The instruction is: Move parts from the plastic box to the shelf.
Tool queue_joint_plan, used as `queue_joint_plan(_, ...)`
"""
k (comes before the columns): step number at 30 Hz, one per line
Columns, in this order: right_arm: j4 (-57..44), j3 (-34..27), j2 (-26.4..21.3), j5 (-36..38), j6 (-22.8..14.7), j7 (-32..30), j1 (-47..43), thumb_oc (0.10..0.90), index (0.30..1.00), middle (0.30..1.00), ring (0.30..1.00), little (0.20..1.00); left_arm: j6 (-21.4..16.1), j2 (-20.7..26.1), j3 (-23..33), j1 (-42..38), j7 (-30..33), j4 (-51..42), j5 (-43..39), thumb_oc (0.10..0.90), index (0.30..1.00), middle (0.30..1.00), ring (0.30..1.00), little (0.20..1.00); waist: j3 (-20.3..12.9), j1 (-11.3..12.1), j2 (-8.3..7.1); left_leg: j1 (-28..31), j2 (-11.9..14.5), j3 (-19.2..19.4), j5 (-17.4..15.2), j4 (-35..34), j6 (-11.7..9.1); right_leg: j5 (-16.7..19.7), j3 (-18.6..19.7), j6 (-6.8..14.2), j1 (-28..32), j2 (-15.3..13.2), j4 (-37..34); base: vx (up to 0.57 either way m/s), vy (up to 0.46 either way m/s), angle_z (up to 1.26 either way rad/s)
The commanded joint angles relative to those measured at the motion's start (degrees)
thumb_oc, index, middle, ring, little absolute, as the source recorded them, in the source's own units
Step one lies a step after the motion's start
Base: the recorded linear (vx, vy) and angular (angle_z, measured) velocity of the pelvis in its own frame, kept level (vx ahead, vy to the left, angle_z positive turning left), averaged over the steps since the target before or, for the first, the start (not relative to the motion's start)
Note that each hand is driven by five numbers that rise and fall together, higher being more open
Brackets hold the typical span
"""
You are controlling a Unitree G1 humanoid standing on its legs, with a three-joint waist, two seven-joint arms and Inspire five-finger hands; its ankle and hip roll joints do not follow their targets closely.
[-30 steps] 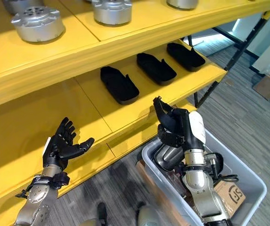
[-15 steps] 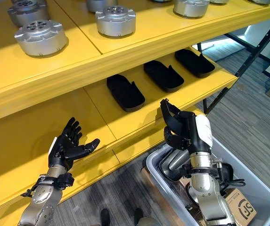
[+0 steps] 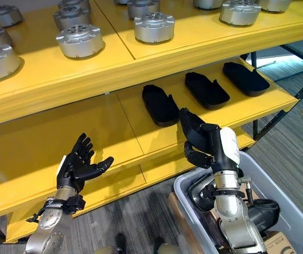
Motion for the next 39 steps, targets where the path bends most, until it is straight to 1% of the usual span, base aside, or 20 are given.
queue_joint_plan(1, -7.6, -4.4, -3.5, -0.9, -7.4, -6.9, -7.7, 0.4, 0.3, 0.3, 0.3, 0.3, -6.5, 1.0, 3.6, -2.3, 0.8, -6.7, 0.9, 0.9, 1.0, 1.0, 1.0, 1.0, -5.4, -1.0, 0.04, 4.1, 6.2, 0.1, 10.1, -7.3, -4.0, -2.7, 5.9, 3.1, -0.4, 4.1, -0.1, 0.03, 0.143, 0.21)
queue_joint_plan(2, -7.7, -4.7, -4.5, -1.6, -7.3, -7.9, -8.4, 0.4, 0.3, 0.3, 0.3, 0.3, -6.6, 1.2, 3.4, -2.6, 1.1, -6.8, 1.0, 0.9, 1.0, 1.0, 1.0, 1.0, -5.0, -1.0, 0.9, 4.0, 9.1, -0.3, 13.0, -9.2, -4.9, -4.6, 5.0, 2.9, -1.9, 3.9, 4.1, 0.02, 0.119, 0.23)
queue_joint_plan(3, -7.6, -4.8, -5.0, -2.0, -7.2, -8.2, -8.5, 0.4, 0.3, 0.3, 0.3, 0.3, -6.6, 1.1, 3.2, -2.7, 1.0, -6.8, 0.8, 0.9, 1.0, 1.0, 1.0, 1.0, -4.9, -1.1, 1.23, 4.4, 9.6, -0.5, 13.7, -10.0, -5.4, -5.3, 4.3, 2.8, -2.7, 3.8, 5.4, 0.03, 0.173, 0.21)
queue_joint_plan(5, -8.0, -5.7, -6.2, -3.8, -6.9, -8.8, -8.9, 0.4, 0.3, 0.3, 0.3, 0.3, -6.4, 1.2, 2.8, -2.7, 0.6, -6.2, 0.5, 0.9, 1.0, 1.0, 1.0, 1.0, -5.4, -1.5, 2.16, 5.1, 10.4, 1.2, 12.5, -12.0, -6.3, -6.4, 3.0, 2.9, -3.5, 3.4, 7.3, 0.04, 0.127, 0.22)
queue_joint_plan(6, -8.0, -6.2, -6.6, -4.9, -6.5, -9.3, -8.9, 0.4, 0.3, 0.3, 0.3, 0.3, -6.4, 1.4, 2.5, -2.9, 0.3, -6.0, 0.3, 0.9, 1.0, 1.0, 1.0, 1.0, -5.6, -1.4, 2.61, 5.1, 10.8, 1.7, 13.5, -13.0, -7.2, -6.8, 2.5, 3.0, -3.7, 3.2, 7.6, 0.09, 0.223, 0.6)
queue_joint_plan(7, -8.8, -7.3, -7.7, -7.2, -6.2, -10.3, -9.4, 0.4, 0.3, 0.3, 0.3, 0.3, -6.5, 1.8, 2.2, -2.6, -0.2, -6.2, 0.1, 0.9, 1.0, 1.0, 1.0, 1.0, -6.1, -1.1, 3.05, 5.3, 10.6, 0.9, 13.1, -13.9, -7.7, -6.6, 2.0, 3.6, -3.4, 2.6, 7.4, 0.08, 0.183, 0.73)
queue_joint_plan(9, -9.4, -7.9, -8.2, -8.4, -6.0, -10.8, -9.6, 0.4, 0.3, 0.3, 0.3, 0.3, -6.5, 2.1, 2.4, -2.2, -0.4, -6.4, 0.1, 0.9, 1.0, 1.0, 1.0, 1.0, -6.5, -1.0, 3.03, 5.1, 10.3, 1.0, 12.3, -13.4, -7.8, -6.4, 1.8, 4.0, -2.7, 2.1, 6.6, 0.08, 0.146, 0.7)
queue_joint_plan(10, -9.7, -8.5, -8.8, -9.7, -5.8, -11.2, -9.9, 0.4, 0.3, 0.3, 0.3, 0.3, -6.5, 2.3, 2.4, -2.1, -0.5, -6.5, -0.2, 0.9, 1.0, 1.0, 1.0, 1.0, -6.7, -0.7, 2.93, 4.9, 10.2, 1.2, 11.8, -13.1, -7.9, -6.2, 1.5, 4.3, -2.2, 1.6, 6.2, 0.15, 0.221, 0.51)
queue_joint_plan(11, -10.0, -8.9, -9.5, -11.7, -5.2, -11.9, -10.8, 0.4, 0.3, 0.3, 0.3, 0.3, -6.4, 2.4, 2.2, -2.0, -0.7, -6.2, -0.4, 0.9, 1.0, 1.0, 1.0, 1.0, -7.1, -0.4, 2.67, 4.8, 9.3, 1.3, 9.3, -12.7, -7.6, -5.7, 1.4, 4.8, -1.1, 0.6, 5.0, 0.11, 0.176, 0.28)
queue_joint_plan(12, -10.0, -8.9, -9.5, -11.8, -5.2, -11.9, -10.8, 0.4, 0.3, 0.3, 0.3, 0.3, -6.4, 2.3, 2.2, -2.0, -0.7, -6.2, -0.4, 0.9, 1.0, 1.0, 1.0, 1.0, -7.0, -0.4, 2.62, 4.8, 9.2, 1.3, 9.1, -12.4, -7.4, -5.6, 1.4, 4.9, -0.9, 0.5, 4.8, 0.11, 0.176, 0.19)
queue_joint_plan(15, -10.6, -9.1, -10.4, -13.8, -4.7, -12.2, -12.5, 0.4, 0.3, 0.3, 0.3, 0.3, -6.6, 2.7, 2.2, -2.2, -1.1, -6.4, -1.2, 0.9, 1.0, 1.0, 1.0, 1.0, -7.5, 0.2, 1.9, 4.3, 7.0, 1.0, 5.8, -10.3, -6.6, -4.1, 1.5, 6.2, 1.6, -1.5, 1.6, 0.1, 0.185, 0.14)
queue_joint_plan(21, -9.4, -7.7, -13.8, -15.7, -3.5, -11.2, -16.7, 0.4, 0.3, 0.3, 0.3, 0.3, -6.8, 3.5, 2.0, -2.6, -1.5, -6.2, -1.6, 0.9, 1.0, 1.0, 1.0, 1.0, -8.3, 1.5, 0.24, 4.0, 3.1, 0.5, 2.1, -8.3, -5.5, -2.2, 1.1, 8.0, 4.6, -4.5, -2.4, 0.09, 0.177, 0.03)
queue_joint_plan(24, -8.8, -6.9, -14.7, -15.2, -3.4, -10.6, -18.1, 0.4, 0.3, 0.3, 0.3, 0.3, -6.7, 3.6, 2.0, -2.5, -1.4, -5.9, -1.7, 0.9, 1.0, 1.0, 1.0, 1.0, -8.6, 2.0, -0.39, 3.9, 2.1, 0.5, 1.4, -8.2, -5.1, -1.6, 0.6, 8.6, 5.1, -5.4, -3.4, 0.06, 0.118, 0.01)
queue_joint_plan(26, -7.2, -5.3, -16.2, -14.8, -2.7, -9.5, -20.7, 0.4, 0.3, 0.3, 0.3, 0.3, -6.4, 3.9, 2.1, -2.3, -1.5, -5.3, -2.1, 0.9, 1.0, 1.0, 1.0, 1.0, -8.9, 3.0, -1.12, 3.9, 1.1, 0.4, 0.7, -8.1, -4.7, -0.9, -0.1, 9.3, 5.7, -6.4, -4.3, 0.06, 0.112, 0.02)
queue_joint_plan(29, -6.2, -3.6, -16.8, -14.3, -2.6, -8.4, -22.7, 0.4, 0.3, 0.3, 0.3, 0.3, -6.3, 4.1, 2.3, -1.9, -1.5, -5.0, -2.0, 0.9, 1.0, 1.0, 1.0, 1.0, -8.9, 3.6, -1.52, 4.0, 0.4, 0.4, 0.3, -8.3, -4.3, -0.4, -0.1, 9.7, 6.0, -6.9, -5.0, 0.03, 0.068, 0.05)
queue_joint_plan(31, -4.4, -0.9, -17.0, -13.3, -2.2, -6.6, -24.9, 0.4, 0.3, 0.3, 0.3, 0.3, -6.0, 4.3, 2.6, -1.2, -1.5, -4.9, -2.2, 0.9, 1.0, 1.0, 1.0, 1.0, -9.0, 4.7, -1.96, 3.9, -0.5, 0.3, -0.1, -8.3, -3.8, 0.0, -0.5, 10.1, 6.4, -7.6, -5.5, 0.03, 0.053, 0.02)
queue_joint_plan(34, -3.1, 1.3, -17.0, -12.6, -2.1, -5.1, -26.5, 0.4, 0.3, 0.3, 0.3, 0.3, -6.0, 4.4, 3.1, -0.8, -1.5, -4.8, -2.3, 0.9, 1.0, 1.0, 1.0, 1.0, -9.0, 5.4, -2.1, 3.8, -0.9, 0.1, -0.3, -8.2, -3.6, 0.1, -0.9, 10.3, 6.7, -8.0, -5.7, 0.01, 0.012, 0.0)
queue_joint_plan(35, -1.7, 2.7, -16.8, -11.7, -1.7, -3.7, -27.3, 0.4, 0.3, 0.3, 0.3, 0.3, -6.0, 4.5, 3.4, -0.5, -1.3, -4.6, -2.3, 0.9, 1.0, 1.0, 1.0, 1.0, -9.0, 6.2, -2.23, 3.7, -1.2, -0.1, -0.3, -8.1, -3.5, 0.2, -1.3, 10.3, 7.0, -8.2, -5.7, 0.0, 0.0, 0.0)
queue_joint_plan(36, -1.6, 2.9, -16.8, -11.7, -1.7, -3.7, -27.5, 0.4, 0.3, 0.3, 0.3, 0.3, -6.0, 4.5, 3.5, -0.5, -1.3, -4.6, -2.3, 0.9, 1.0, 1.0, 1.0, 1.0, -8.9, 6.1, -2.23, 3.6, -1.2, -0.1, -0.3, -8.1, -3.5, 0.2, -1.3, 10.3, 7.0, -8.3, -5.7, 0.01, 0.014, 0.04)
queue_joint_plan(39, 1.3, 6.7, -16.6, -10.0, -1.0, -0.3, -29.1, 0.4, 0.3, 0.3, 0.3, 0.3, -6.1, 4.5, 4.7, 0.2, -0.8, -4.7, -2.2, 0.9, 1.0, 1.0, 1.0, 1.0, -8.8, 7.3, -2.24, 3.5, -1.9, -0.7, -0.2, -8.3, -3.3, 0.3, -2.3, 10.4, 7.7, -8.7, -6.1, 0.02, 0.017, 0.07)
